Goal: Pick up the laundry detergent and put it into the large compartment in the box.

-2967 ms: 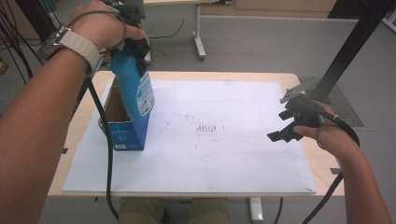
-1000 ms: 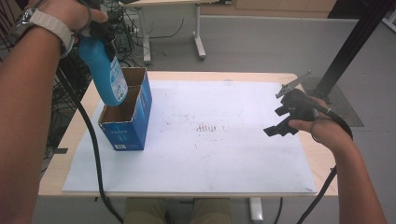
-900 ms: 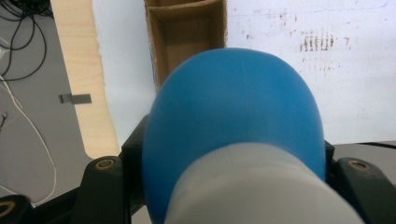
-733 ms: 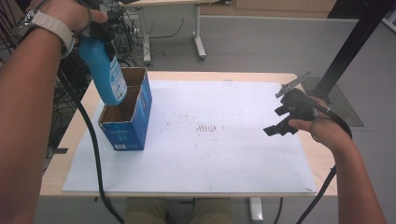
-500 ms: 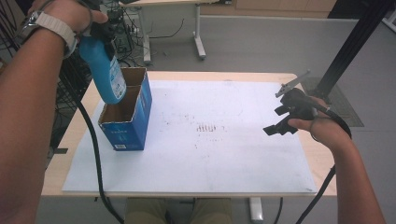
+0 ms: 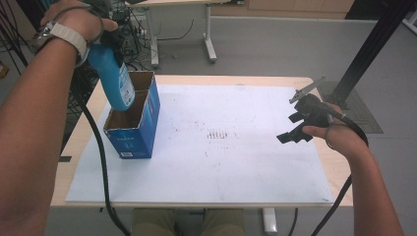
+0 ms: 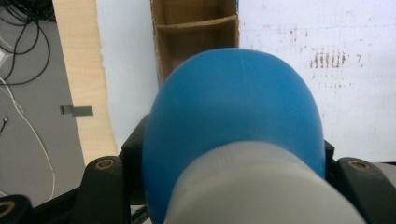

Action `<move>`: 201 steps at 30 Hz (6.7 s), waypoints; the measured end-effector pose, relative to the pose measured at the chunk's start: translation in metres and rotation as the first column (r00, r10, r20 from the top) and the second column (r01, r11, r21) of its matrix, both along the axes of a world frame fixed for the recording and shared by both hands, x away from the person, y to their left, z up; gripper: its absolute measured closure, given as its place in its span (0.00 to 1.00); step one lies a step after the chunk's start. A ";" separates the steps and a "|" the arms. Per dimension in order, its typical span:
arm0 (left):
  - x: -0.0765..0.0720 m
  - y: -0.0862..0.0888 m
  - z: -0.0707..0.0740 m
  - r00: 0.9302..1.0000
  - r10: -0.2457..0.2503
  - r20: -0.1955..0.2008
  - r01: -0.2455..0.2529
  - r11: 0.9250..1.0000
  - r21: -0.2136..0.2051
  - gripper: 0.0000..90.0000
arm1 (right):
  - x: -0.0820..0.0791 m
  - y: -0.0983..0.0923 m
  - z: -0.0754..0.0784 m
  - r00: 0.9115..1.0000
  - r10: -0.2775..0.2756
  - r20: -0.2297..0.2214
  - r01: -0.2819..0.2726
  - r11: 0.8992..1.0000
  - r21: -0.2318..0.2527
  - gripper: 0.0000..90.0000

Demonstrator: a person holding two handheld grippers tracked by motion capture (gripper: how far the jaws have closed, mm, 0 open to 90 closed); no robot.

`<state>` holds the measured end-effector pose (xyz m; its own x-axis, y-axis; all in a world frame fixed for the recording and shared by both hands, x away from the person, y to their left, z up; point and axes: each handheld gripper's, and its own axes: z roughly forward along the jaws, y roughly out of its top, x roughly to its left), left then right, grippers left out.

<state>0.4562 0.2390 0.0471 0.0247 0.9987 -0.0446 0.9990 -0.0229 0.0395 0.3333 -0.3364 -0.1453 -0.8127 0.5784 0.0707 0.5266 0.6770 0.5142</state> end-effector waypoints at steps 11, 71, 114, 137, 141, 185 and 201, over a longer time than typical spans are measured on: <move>0.005 0.002 -0.016 1.000 0.000 0.005 0.000 1.000 0.006 0.44 | 0.002 0.001 -0.003 1.000 0.002 -0.004 -0.002 1.000 -0.001 0.07; 0.011 0.004 -0.102 1.000 -0.012 0.029 0.011 1.000 0.016 0.44 | 0.006 0.001 -0.018 0.999 -0.007 -0.034 0.007 1.000 0.001 0.07; 0.009 -0.007 -0.157 0.998 -0.040 0.055 0.038 0.998 0.044 0.44 | 0.009 0.001 -0.025 0.999 -0.010 -0.054 0.010 1.000 0.001 0.07; 0.005 -0.011 -0.170 0.996 -0.047 0.073 0.043 0.997 0.062 0.44 | 0.009 0.000 -0.025 0.998 -0.013 -0.055 0.013 1.000 0.002 0.07; 0.005 -0.011 -0.173 0.997 -0.047 0.068 0.043 0.997 0.062 0.44 | 0.009 0.002 -0.025 0.998 -0.009 -0.056 0.010 1.000 0.003 0.07; 0.008 -0.015 -0.197 0.997 -0.057 0.043 0.054 0.996 0.069 0.43 | 0.010 0.002 -0.028 0.998 -0.010 -0.060 0.010 1.000 0.005 0.07; 0.007 -0.013 -0.198 0.998 -0.055 0.038 0.053 0.997 0.064 0.43 | 0.011 0.007 -0.025 0.998 -0.010 -0.062 0.010 1.000 -0.001 0.07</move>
